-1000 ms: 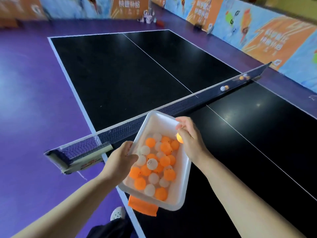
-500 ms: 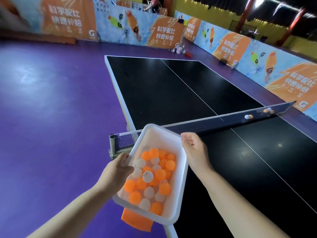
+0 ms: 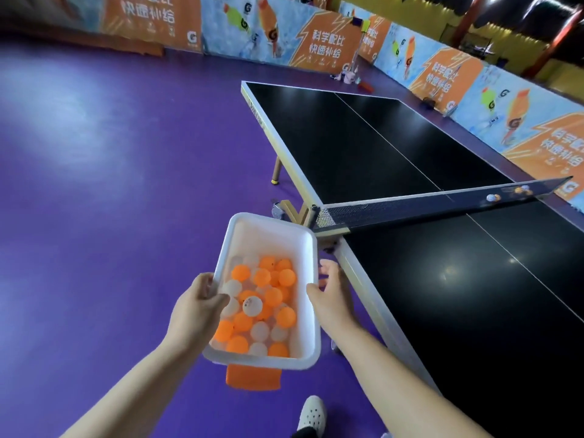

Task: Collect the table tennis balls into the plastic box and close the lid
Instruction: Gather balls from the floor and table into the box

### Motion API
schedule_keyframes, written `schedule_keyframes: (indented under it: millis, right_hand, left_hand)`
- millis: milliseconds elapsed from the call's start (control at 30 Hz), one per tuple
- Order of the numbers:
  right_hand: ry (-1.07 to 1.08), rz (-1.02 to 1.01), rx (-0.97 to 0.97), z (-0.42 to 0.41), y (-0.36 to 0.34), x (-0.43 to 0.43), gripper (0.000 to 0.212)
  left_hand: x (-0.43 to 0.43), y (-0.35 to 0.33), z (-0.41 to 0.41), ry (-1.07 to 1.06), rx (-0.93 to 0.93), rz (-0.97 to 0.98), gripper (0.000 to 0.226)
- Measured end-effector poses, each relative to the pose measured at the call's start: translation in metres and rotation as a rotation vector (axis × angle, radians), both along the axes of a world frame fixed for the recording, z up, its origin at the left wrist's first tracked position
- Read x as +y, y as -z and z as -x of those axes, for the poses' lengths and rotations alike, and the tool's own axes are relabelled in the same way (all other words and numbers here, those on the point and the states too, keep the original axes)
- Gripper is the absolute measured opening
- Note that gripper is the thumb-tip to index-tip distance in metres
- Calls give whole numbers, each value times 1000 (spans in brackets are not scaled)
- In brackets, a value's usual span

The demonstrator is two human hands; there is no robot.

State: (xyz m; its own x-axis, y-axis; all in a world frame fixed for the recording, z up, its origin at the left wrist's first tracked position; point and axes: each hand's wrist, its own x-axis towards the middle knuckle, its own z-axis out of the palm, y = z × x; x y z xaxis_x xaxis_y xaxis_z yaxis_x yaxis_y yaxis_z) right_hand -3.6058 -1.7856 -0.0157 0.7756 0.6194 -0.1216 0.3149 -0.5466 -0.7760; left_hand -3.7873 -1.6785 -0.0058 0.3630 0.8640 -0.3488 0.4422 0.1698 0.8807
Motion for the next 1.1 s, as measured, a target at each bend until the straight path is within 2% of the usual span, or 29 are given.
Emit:
schedule_keyframes:
  millis: [200,400,600,667,900,1000,1100]
  right_hand:
    - [-72,106,-1,87,12,38,49]
    - [-66,191,53,100,23,86,55]
    - [55,113,243,83,32,159,28]
    - [65,89,253,83,30,183,18]
    - [146,38,208,94,14,226,17]
    - [246,8,175,110,13,225,14]
    - [391,-42,154,140,13,217,22]
  left_hand:
    - [33,15,70,-107,1,19,25]
    - [76,26,85,-155,-39,75,20]
    - [147,23,70,-141,-2,23,22]
    - [173,20,68,-128,22,-15,23]
    - [236,12,68,-18,15,-59,26]
    - [250,9,73,101,-1,-86,24]
    - [262,6,85,261,3,-125,24]
